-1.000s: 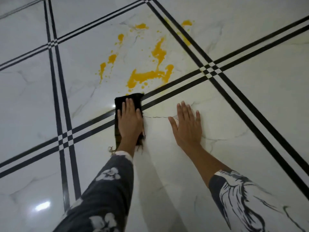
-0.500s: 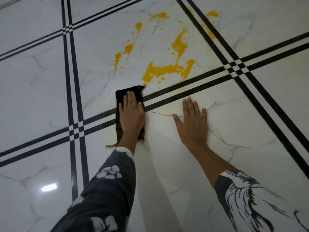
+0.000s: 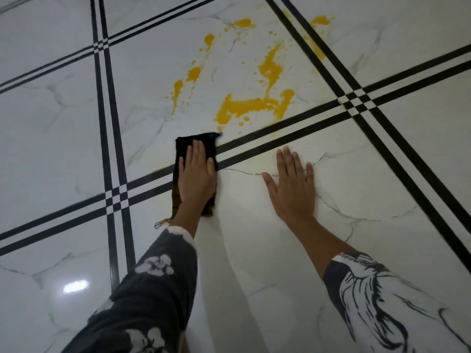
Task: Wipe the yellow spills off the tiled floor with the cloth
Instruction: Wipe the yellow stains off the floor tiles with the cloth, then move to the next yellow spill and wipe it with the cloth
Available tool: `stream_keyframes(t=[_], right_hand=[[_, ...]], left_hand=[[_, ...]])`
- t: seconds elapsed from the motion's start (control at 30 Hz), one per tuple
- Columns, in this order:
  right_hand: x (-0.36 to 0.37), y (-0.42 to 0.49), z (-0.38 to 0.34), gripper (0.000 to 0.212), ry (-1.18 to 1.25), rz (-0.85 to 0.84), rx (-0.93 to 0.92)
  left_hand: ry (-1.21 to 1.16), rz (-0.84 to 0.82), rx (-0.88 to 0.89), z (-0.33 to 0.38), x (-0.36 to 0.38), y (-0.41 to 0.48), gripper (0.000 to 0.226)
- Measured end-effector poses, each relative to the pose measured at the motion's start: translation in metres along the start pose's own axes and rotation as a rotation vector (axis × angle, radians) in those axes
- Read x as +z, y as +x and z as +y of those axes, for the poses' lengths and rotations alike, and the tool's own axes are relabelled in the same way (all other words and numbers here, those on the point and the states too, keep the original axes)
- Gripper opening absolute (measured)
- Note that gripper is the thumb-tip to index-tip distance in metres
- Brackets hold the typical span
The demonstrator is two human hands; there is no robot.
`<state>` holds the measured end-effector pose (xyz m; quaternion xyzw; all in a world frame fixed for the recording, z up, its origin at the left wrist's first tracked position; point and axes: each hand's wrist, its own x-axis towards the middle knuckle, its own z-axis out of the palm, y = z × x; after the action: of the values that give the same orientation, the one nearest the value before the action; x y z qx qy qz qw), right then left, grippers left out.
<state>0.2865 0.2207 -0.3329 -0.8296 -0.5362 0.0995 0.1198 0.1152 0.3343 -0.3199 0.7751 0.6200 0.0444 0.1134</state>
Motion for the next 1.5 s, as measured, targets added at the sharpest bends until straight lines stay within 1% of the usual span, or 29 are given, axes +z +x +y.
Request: stream_keyframes(t=[0.03, 0.07, 0.1, 0.13, 0.17, 0.23, 0.27, 0.3, 0.33, 0.4, 0.47, 0.53, 0.57, 0.6, 0.63, 0.7, 0.77, 0.83, 0.97, 1.07, 1.13, 1.2, 1.27, 1.3, 1.37, 1.4, 1.43, 1.47, 1.5], right_hand=[[-0.001, 0.0, 0.0, 0.074, -0.005, 0.001, -0.003], [-0.001, 0.0, 0.0, 0.074, -0.01, 0.006, -0.004], [-0.001, 0.0, 0.0, 0.075, -0.014, 0.011, -0.002], [-0.001, 0.0, 0.0, 0.075, -0.016, 0.012, -0.001], [0.0, 0.0, 0.0, 0.075, -0.021, 0.014, 0.0], [0.0, 0.0, 0.0, 0.075, -0.032, 0.017, -0.005], [-0.001, 0.001, 0.0, 0.074, -0.032, 0.014, -0.01], [-0.003, 0.001, 0.0, 0.072, -0.023, 0.004, -0.014], [-0.004, 0.002, 0.0, 0.066, 0.002, -0.013, -0.017], [-0.01, 0.005, 0.004, 0.055, 0.054, -0.038, -0.027], [-0.018, 0.005, 0.017, 0.052, 0.037, -0.018, -0.015], [-0.026, 0.002, 0.042, 0.054, -0.002, 0.011, 0.035], [-0.029, -0.001, 0.057, 0.057, -0.02, 0.02, 0.063], [-0.033, -0.005, 0.072, 0.062, -0.036, 0.032, 0.091], [-0.035, -0.009, 0.084, 0.065, -0.048, 0.052, 0.119], [-0.041, -0.016, 0.104, 0.066, -0.054, 0.095, 0.186], [-0.043, -0.023, 0.114, 0.064, -0.044, 0.105, 0.229], [-0.043, -0.028, 0.118, 0.061, -0.044, 0.1, 0.242], [-0.039, -0.028, 0.116, 0.057, -0.019, 0.093, 0.281], [-0.042, -0.024, 0.116, 0.057, 0.055, 0.181, 0.304], [-0.044, -0.027, 0.116, 0.055, 0.173, 0.31, 0.366], [-0.051, -0.027, 0.118, 0.055, 0.37, 0.427, 0.439], [-0.059, -0.027, 0.117, 0.056, 0.552, 0.497, 0.528], [-0.063, -0.022, 0.118, 0.056, 0.604, 0.516, 0.611], [-0.08, -0.008, 0.117, 0.055, 0.648, 0.497, 0.856], [-0.088, -0.003, 0.115, 0.054, 0.655, 0.468, 0.948], [-0.1, -0.001, 0.116, 0.052, 0.666, 0.418, 1.011], [-0.11, 0.001, 0.116, 0.051, 0.693, 0.365, 1.052], [-0.12, 0.0, 0.118, 0.052, 0.741, 0.313, 1.087]], left_hand=[[0.018, -0.013, 0.101, -0.006, -0.002, -0.014, 0.056], [0.025, -0.016, 0.165, -0.017, -0.005, -0.029, 0.059], [0.018, -0.01, 0.169, -0.03, -0.007, -0.039, 0.061], [0.012, 0.008, 0.112, -0.045, -0.009, -0.042, 0.06], [0.007, 0.028, 0.014, -0.054, -0.01, -0.038, 0.057], [0.011, 0.041, -0.185, -0.05, -0.011, -0.022, 0.052], [0.015, 0.048, -0.236, -0.035, -0.01, -0.013, 0.052], [0.015, 0.057, -0.242, -0.018, -0.006, -0.005, 0.053], [0.013, 0.055, -0.211, 0.005, 0.0, 0.0, 0.053], [0.001, 0.033, -0.095, 0.052, 0.015, -0.002, 0.054], [0.009, 0.014, 0.051, 0.089, 0.026, -0.023, 0.055], [0.048, -0.04, 0.207, 0.095, 0.027, -0.055, 0.056], [0.061, -0.053, 0.264, 0.087, 0.027, -0.069, 0.059], [0.063, -0.061, 0.285, 0.077, 0.025, -0.078, 0.062], [0.055, -0.057, 0.261, 0.067, 0.024, -0.08, 0.063], [0.02, -0.034, 0.122, 0.067, 0.024, -0.067, 0.058], [-0.015, -0.012, -0.005, 0.093, 0.025, -0.049, 0.055], [-0.033, -0.022, 0.009, 0.13, 0.032, -0.039, 0.056], [-0.061, -0.093, 0.201, 0.201, 0.047, -0.033, 0.062], [-0.047, -0.145, 0.34, 0.239, 0.054, -0.018, 0.07], [-0.012, -0.171, 0.472, 0.257, 0.058, -0.012, 0.075], [0.036, -0.236, 0.627, 0.269, 0.058, -0.005, 0.077], [0.083, -0.282, 0.824, 0.267, 0.058, -0.011, 0.071], [0.101, -0.298, 0.944, 0.263, 0.06, -0.018, 0.067], [0.116, -0.381, 1.129, 0.248, 0.058, -0.031, 0.057], [0.09, -0.393, 1.177, 0.236, 0.059, -0.038, 0.053], [0.041, -0.385, 1.194, 0.229, 0.056, -0.047, 0.049], [-0.031, -0.342, 1.184, 0.222, 0.055, -0.054, 0.045], [-0.125, -0.293, 1.131, 0.22, 0.052, -0.062, 0.041]])
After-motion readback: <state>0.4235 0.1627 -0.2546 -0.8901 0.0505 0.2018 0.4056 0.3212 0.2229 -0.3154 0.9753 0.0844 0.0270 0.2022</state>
